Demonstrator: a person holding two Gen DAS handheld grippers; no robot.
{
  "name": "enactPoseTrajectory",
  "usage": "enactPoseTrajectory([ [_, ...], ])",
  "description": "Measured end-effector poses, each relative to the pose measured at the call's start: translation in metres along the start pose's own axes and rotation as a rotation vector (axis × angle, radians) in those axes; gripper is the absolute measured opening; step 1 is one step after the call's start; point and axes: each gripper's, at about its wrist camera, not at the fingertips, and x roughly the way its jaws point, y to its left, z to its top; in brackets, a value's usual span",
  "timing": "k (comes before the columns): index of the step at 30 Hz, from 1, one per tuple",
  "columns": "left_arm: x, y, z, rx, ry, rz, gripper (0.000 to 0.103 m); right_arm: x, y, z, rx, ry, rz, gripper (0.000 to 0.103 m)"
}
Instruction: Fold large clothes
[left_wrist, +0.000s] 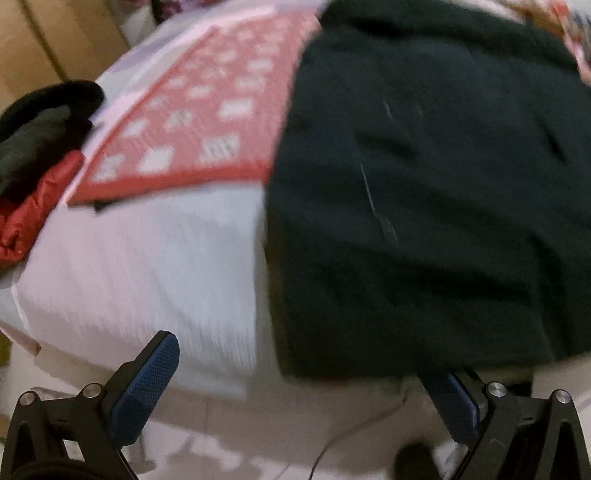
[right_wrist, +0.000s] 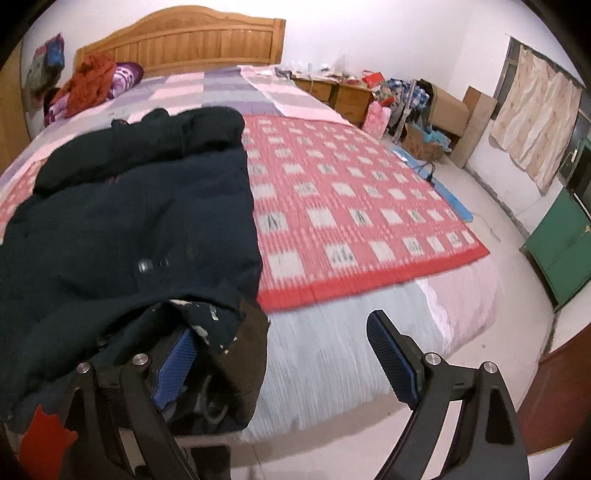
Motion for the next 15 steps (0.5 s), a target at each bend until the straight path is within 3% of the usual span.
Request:
enactPoseTrajectory([
  [4,0.0,0.013,0.031,-0.082,-0.074,-0.01,0.103,0.003,0.005,0.009,-0.037,-0.011,0.004,0.091],
  [7,0.015,0.011,0.038,-0.086,-0.055,-0.003,0.103,0.011,0.006,0.001,-0.036,0.028,0.005,0.091],
  [12,0.042,-0.015,0.022,0.019,0.049,0.017,0.103,0.035,0.013,-0.034,-0.05,0.18,0.013,0.091],
  [13,0.044,-0.019,0.017,0.057,0.05,0.053,0.103,0.04,0.014,-0.042,-0.069,0.208,0.008,0.091],
  [15,0.039,-0.009,0.016,0.041,0.017,0.106,0.103,0.046,0.006,-0.053,-0.064,0.231,-0.029,0.091],
])
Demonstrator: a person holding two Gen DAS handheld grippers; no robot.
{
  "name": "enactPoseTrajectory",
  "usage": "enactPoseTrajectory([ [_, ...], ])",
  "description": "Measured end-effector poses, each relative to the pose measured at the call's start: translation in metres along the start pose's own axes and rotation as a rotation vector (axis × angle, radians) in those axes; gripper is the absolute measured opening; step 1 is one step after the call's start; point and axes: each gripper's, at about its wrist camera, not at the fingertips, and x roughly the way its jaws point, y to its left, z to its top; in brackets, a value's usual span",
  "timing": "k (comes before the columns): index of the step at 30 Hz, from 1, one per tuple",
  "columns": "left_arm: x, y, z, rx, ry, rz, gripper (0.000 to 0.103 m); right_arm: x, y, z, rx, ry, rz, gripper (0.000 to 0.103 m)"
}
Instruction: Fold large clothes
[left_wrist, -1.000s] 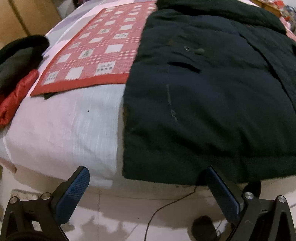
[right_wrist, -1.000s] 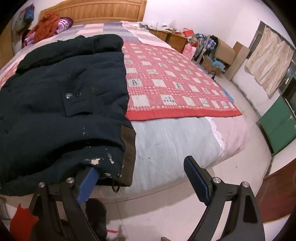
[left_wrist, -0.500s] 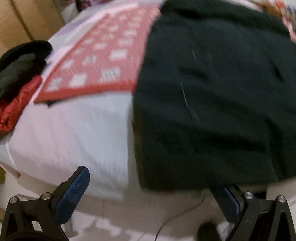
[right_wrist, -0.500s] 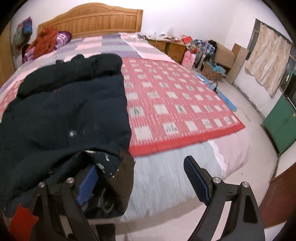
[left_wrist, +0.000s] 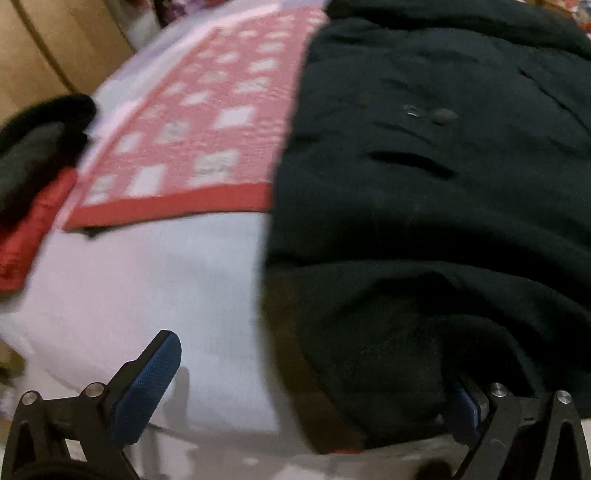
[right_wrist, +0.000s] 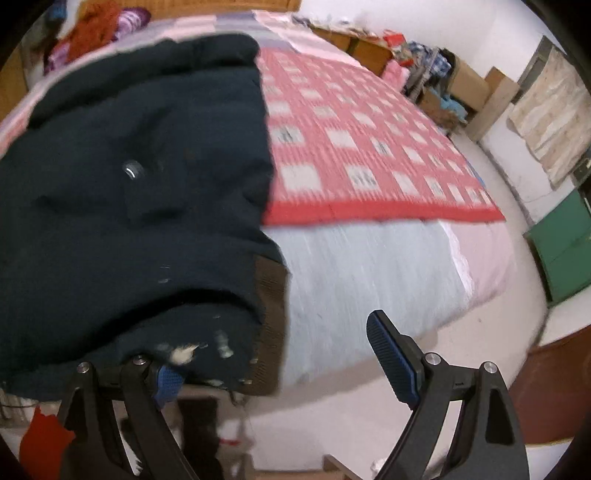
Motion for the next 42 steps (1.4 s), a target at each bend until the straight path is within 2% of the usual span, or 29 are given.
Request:
enactPoseTrajectory([
  [2,-0.005,0.014,0.001,-0.056,-0.023,-0.007,0.103,0.006,-0.023,-0.007,0.099,0.013,-0.003,0.091],
  [4,-0.009,0.016,0.003,-0.047,-0.043,0.009,0.103,0.008,-0.035,-0.011,0.166,0.015,-0.001,0.091],
  [5,-0.008,0.014,0.005,-0.05,-0.032,0.007,0.103,0.009,-0.034,-0.012,0.177,0.017,0.007,0.09],
  [6,-0.005,0.011,0.008,-0.055,-0.014,-0.015,0.101,0.008,-0.028,-0.012,0.163,0.014,0.004,0.086],
  [8,-0.001,0.0,0.014,-0.03,0.004,-0.061,0.097,0.008,-0.009,-0.009,0.077,0.0,0.049,0.077],
  [10,0.003,-0.011,0.021,0.013,0.001,-0.062,0.095,0.01,0.006,-0.004,0.017,-0.009,0.057,0.072],
  [12,0.009,-0.009,0.026,0.009,0.006,-0.071,0.095,0.017,-0.001,0.002,0.042,-0.012,0.064,0.072],
  [14,0.013,0.0,0.023,-0.023,0.014,-0.092,0.095,0.023,-0.019,0.004,0.119,-0.01,0.027,0.072],
  [16,0.012,0.004,0.017,-0.04,0.026,-0.105,0.094,0.027,-0.031,0.001,0.179,0.0,0.06,0.072],
  [17,0.012,0.003,0.015,-0.04,0.03,-0.105,0.091,0.027,-0.028,0.0,0.162,0.004,0.048,0.066],
  [18,0.011,0.001,0.013,-0.036,0.032,-0.121,0.079,0.026,-0.023,0.0,0.137,0.001,0.046,0.051],
  [19,0.01,-0.006,0.012,-0.019,0.035,-0.158,0.062,0.027,-0.013,-0.001,0.101,0.012,0.073,0.044],
  [20,0.01,-0.013,0.013,0.007,0.032,-0.155,0.061,0.031,-0.006,0.0,0.09,0.037,0.111,0.033],
  [21,0.012,-0.015,0.016,0.019,0.028,-0.153,0.057,0.036,-0.002,0.0,0.088,0.06,0.135,0.029],
  [22,0.013,-0.015,0.018,0.008,0.031,-0.185,0.051,0.04,0.0,0.0,0.091,0.075,0.145,0.029],
  [25,0.017,-0.016,0.022,0.008,0.042,-0.214,0.045,0.048,0.002,0.004,0.106,0.112,0.149,0.028],
  [29,0.013,-0.009,0.021,0.017,0.052,-0.248,0.038,0.046,0.003,0.007,0.042,0.136,0.164,0.02],
  [33,0.009,-0.007,0.022,0.049,0.062,-0.272,0.029,0.042,0.002,0.008,0.005,0.154,0.187,0.018],
  [42,0.003,-0.008,0.023,0.125,0.072,-0.274,0.025,0.024,0.002,0.01,-0.073,0.156,0.2,0.017],
])
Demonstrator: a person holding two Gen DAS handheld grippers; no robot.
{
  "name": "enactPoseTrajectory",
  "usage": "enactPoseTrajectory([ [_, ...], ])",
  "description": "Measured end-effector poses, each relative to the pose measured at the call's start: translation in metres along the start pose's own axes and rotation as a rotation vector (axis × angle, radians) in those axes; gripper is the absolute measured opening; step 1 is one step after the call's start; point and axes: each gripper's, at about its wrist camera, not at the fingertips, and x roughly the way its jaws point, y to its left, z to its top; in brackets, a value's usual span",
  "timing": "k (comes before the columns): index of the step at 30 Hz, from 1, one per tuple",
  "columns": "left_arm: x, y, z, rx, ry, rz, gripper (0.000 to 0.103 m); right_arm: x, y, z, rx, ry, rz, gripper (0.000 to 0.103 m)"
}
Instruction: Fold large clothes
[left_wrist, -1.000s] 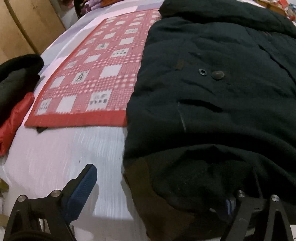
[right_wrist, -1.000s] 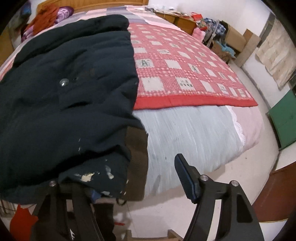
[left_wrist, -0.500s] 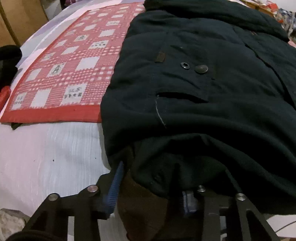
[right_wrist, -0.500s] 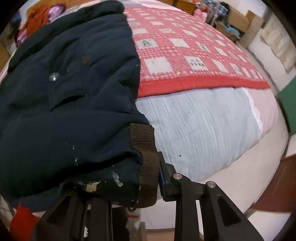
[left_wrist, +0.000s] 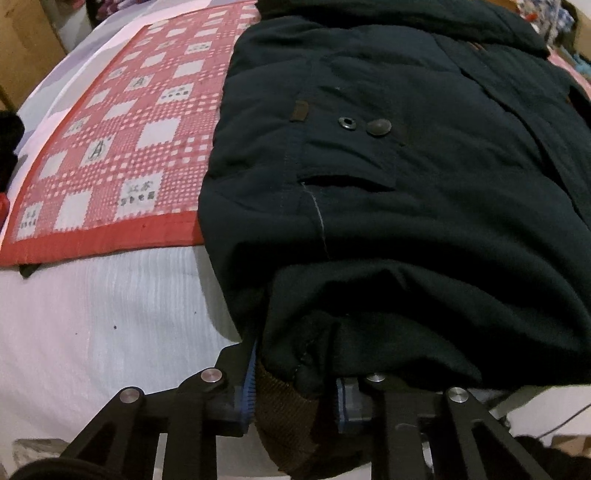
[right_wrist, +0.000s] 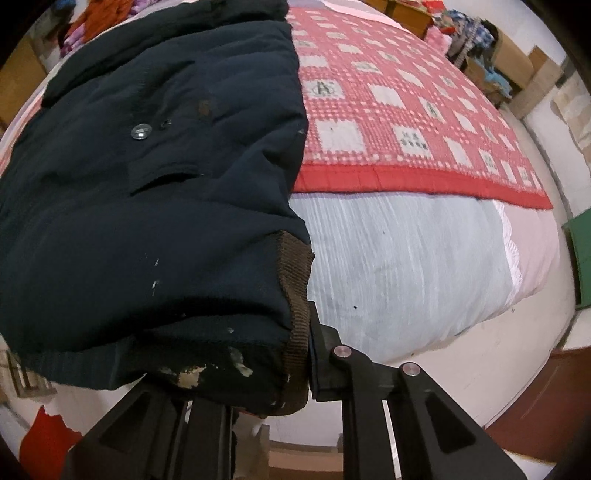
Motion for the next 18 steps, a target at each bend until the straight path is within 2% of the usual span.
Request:
enactPoseTrajectory([
  [5,-0.008,-0.001,0.006,0.063,0.03,0.009,0.022,-0.023,0.004,0.005,-0.071,-0.004,0.008,0.016],
  [18,-0.059,0.005,0.025,0.107,0.09,0.013,0.016,-0.092,0.016,0.023,-0.181,0.016,0.007,0.015],
])
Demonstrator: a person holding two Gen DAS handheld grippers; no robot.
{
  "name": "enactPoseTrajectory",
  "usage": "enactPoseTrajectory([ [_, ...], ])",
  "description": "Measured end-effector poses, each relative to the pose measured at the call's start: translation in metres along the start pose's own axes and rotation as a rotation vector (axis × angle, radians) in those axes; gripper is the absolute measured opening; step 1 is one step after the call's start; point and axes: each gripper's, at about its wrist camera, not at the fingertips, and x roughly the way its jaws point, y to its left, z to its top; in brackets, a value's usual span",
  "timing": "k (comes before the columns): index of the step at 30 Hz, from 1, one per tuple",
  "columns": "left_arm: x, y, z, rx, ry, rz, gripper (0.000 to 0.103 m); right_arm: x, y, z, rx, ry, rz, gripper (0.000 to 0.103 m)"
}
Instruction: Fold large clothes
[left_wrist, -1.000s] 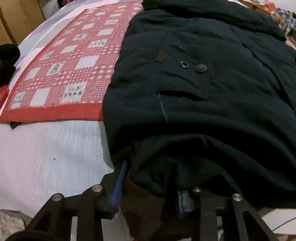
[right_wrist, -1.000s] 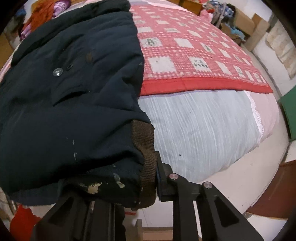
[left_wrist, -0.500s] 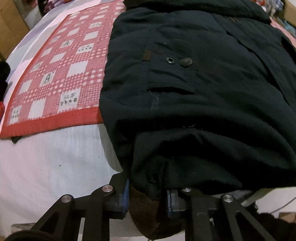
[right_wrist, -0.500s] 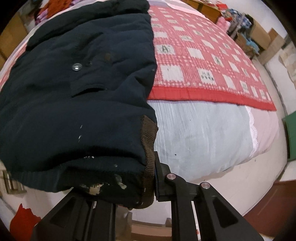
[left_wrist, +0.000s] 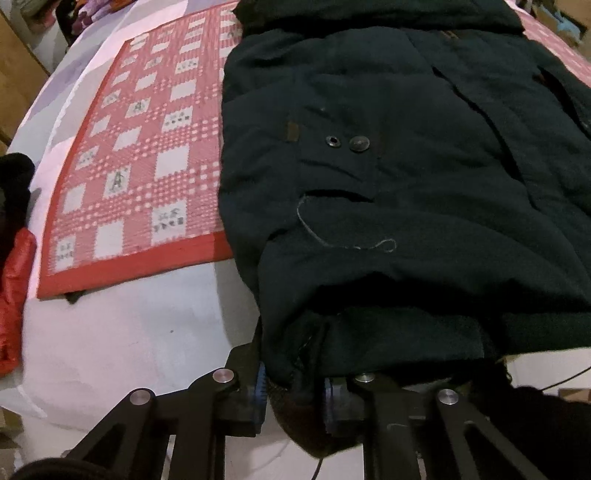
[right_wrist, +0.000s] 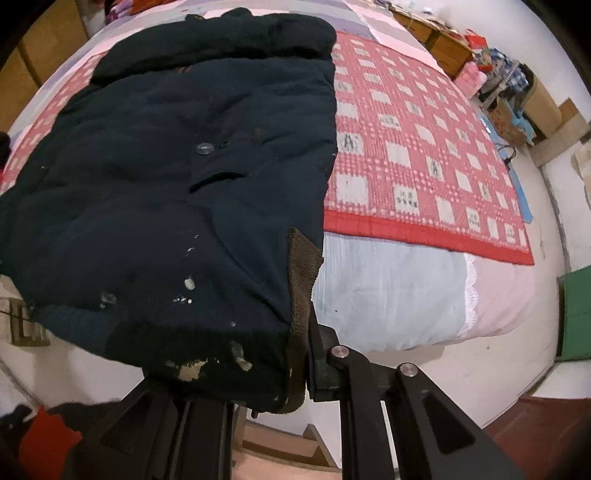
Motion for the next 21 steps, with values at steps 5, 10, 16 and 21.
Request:
enactPoseTrajectory([
  [5,-0.025,0.002,-0.006,0.014,0.032,0.005,0.012,-0.032,0.005,0.004,-0.036,0.008,0.0,0.013],
  [10,-0.047,0.005,-0.01,0.01,0.043,-0.001,0.008,-0.07,0.006,0.012,-0.047,-0.01,-0.001,0.012],
  [16,-0.071,0.007,-0.01,0.019,0.045,0.004,0.007,-0.1,0.006,0.017,-0.071,-0.01,0.007,0.012],
  [21,-0.092,0.008,0.0,0.004,0.013,-0.002,0.007,-0.12,0.006,0.027,-0.08,-0.029,0.006,0.012],
])
